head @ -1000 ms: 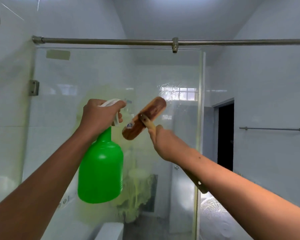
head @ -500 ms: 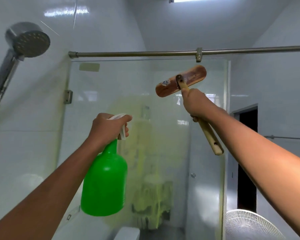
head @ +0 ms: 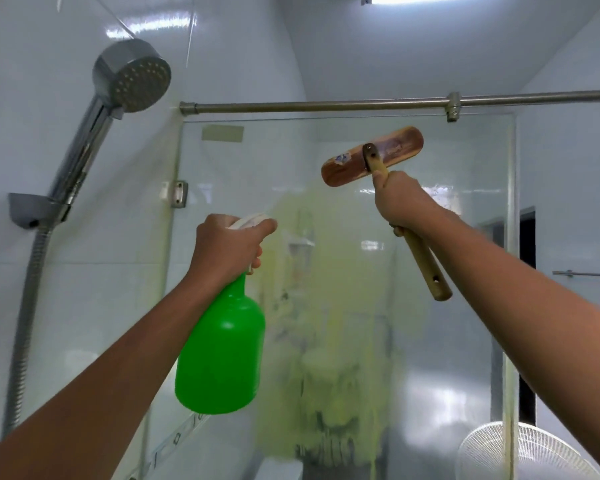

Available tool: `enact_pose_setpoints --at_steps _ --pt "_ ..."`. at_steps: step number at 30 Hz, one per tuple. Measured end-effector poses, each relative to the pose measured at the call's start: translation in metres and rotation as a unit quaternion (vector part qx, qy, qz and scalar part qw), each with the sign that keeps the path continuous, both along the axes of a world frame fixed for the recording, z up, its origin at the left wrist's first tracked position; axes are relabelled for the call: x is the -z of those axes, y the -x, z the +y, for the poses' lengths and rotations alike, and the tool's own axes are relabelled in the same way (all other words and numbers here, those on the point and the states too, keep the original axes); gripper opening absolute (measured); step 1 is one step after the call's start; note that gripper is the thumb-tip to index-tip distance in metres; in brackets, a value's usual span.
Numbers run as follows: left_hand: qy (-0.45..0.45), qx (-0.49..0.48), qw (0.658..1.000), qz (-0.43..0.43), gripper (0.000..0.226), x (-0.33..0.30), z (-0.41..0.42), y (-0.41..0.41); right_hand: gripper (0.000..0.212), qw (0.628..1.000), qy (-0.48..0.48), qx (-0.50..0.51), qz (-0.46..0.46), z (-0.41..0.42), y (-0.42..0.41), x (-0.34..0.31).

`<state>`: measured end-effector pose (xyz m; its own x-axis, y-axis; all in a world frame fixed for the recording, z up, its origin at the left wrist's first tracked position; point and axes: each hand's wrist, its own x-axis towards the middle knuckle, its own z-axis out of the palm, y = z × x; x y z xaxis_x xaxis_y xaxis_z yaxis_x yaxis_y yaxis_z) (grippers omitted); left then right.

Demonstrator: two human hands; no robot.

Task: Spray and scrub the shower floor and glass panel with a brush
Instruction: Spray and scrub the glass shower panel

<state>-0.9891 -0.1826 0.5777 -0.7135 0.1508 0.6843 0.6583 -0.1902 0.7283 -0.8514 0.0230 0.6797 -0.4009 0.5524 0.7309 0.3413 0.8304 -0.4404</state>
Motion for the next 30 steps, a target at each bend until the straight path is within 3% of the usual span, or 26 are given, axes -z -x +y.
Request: enact_pose_setpoints --at_steps 2,5,8,11,15,18,19,23,30 --pt "-0.015 0.010 1.000 -0.013 0.033 0.002 -0.004 0.011 0.047 0.999 -0.048 -0.008 -0.025 -0.012 0.014 0.015" --pt "-0.012 0.009 1.000 -0.001 0.029 0.005 -0.008 0.019 0.043 0.979 -0.150 -0.025 -0.136 -0.032 0.047 0.069" --pt "-0.004 -0.011 1.000 0.023 0.028 0.007 -0.014 0.021 0.044 0.959 -0.184 -0.020 -0.216 -0.040 0.061 0.093" --pt "0.001 0.002 1.000 0.023 0.031 0.004 -0.019 0.023 0.039 0.962 -0.210 0.020 -0.174 -0.029 0.062 0.043" --pt "-0.003 0.025 1.000 0.016 0.031 0.001 -0.024 0.025 0.040 0.988 -0.118 0.061 -0.082 -0.028 0.037 -0.021" --pt "-0.008 0.041 0.999 0.014 0.033 0.000 -0.029 0.027 0.039 0.987 -0.127 0.044 -0.086 -0.039 0.045 0.001" --pt "-0.010 0.045 0.999 0.009 0.033 0.000 -0.030 0.028 0.039 0.975 -0.177 0.047 -0.123 -0.039 0.056 0.019" --pt "0.000 0.052 0.999 0.003 0.037 0.001 -0.029 0.030 0.039 0.942 -0.227 -0.008 -0.247 -0.063 0.078 0.079" --pt "0.008 0.039 0.999 0.001 0.029 0.010 -0.036 0.037 0.036 0.980 -0.152 0.044 -0.118 -0.072 0.061 -0.009"
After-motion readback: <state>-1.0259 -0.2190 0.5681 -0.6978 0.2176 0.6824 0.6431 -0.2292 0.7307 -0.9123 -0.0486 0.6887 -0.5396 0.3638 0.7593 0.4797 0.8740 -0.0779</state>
